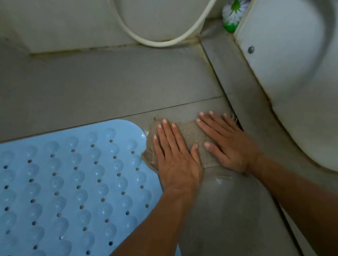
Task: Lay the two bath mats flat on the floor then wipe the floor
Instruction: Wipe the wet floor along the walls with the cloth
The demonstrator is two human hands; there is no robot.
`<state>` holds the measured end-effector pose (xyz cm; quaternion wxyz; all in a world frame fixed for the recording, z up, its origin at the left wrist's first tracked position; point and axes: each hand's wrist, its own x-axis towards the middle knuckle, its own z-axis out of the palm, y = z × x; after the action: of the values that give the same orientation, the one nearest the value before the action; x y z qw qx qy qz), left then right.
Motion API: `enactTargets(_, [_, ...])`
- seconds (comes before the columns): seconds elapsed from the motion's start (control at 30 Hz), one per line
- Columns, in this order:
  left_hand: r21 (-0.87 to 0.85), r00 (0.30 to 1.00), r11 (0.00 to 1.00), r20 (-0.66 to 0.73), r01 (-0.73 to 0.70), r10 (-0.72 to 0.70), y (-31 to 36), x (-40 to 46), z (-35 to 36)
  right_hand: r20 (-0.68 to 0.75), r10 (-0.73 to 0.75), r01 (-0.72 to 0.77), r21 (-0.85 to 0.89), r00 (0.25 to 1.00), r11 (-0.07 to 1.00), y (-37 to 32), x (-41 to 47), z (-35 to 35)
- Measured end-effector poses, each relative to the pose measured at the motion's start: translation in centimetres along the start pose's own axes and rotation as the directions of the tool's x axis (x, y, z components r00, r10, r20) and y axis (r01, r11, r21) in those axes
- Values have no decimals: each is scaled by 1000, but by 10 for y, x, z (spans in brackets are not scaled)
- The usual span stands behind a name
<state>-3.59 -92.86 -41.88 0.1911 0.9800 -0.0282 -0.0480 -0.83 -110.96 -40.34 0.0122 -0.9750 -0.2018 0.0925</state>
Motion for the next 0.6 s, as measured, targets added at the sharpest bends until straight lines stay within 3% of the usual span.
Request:
enactTargets(0.13, [-59,1000,998,-13,25,-26,9,-55,6,17,14,-14,3,1000,1000,-16,-49,5])
enactTargets(0.37, [-84,985,991,147,102,-88,20,-101,-2,73,36,-34,-37,997,999,-37,-103,8])
enactTargets(0.53, [-50,928,993,364,106,-81,15,-87,-4,-19,252,-250,85,967,965,-58,-119,25])
enactTargets(0.6, [-28,923,995,376,100,-82,16,-88,-4,-49,269,-262,114,962,958,-60,-122,29])
